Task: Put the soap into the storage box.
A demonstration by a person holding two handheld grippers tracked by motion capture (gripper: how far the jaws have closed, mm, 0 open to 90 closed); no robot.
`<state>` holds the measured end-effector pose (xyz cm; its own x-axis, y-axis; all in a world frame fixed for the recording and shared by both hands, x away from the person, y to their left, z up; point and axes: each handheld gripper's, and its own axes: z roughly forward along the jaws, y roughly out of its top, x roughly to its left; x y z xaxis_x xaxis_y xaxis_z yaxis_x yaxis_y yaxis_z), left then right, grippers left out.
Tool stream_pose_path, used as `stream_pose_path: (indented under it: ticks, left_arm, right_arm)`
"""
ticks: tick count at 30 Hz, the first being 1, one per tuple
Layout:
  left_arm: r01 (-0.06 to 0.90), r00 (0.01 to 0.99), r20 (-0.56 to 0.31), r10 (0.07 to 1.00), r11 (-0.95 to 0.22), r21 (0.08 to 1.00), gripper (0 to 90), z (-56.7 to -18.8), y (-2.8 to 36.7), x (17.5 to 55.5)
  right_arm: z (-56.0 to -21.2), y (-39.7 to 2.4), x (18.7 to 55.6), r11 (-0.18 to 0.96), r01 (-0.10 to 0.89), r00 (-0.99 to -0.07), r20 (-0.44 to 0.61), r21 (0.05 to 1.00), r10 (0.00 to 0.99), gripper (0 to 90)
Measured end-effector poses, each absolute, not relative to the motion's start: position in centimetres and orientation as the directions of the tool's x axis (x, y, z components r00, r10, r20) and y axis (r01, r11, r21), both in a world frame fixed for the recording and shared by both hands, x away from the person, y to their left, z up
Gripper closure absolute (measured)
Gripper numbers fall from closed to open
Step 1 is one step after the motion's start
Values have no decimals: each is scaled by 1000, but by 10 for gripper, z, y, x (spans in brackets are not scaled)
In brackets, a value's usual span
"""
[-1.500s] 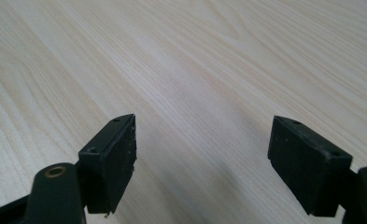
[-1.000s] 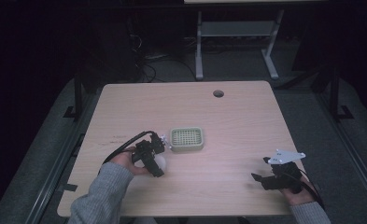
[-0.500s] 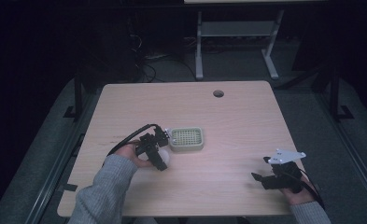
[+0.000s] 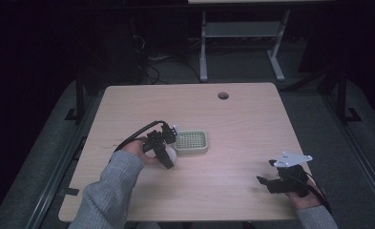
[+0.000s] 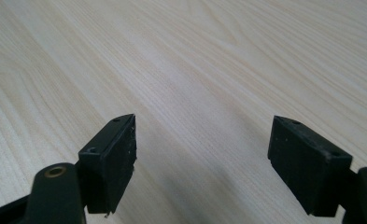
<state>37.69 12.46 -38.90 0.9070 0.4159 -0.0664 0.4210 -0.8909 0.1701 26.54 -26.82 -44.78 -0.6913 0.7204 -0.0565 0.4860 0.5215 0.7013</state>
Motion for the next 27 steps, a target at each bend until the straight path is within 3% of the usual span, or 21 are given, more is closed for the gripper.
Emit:
stream_pose_path:
  ticks: [27]
  left_arm:
    - [405, 914, -54, 402, -898, 169, 237, -376, 100, 401]
  right_arm:
    - [-447, -268, 266, 525, 474, -694, -67, 707, 717, 231]
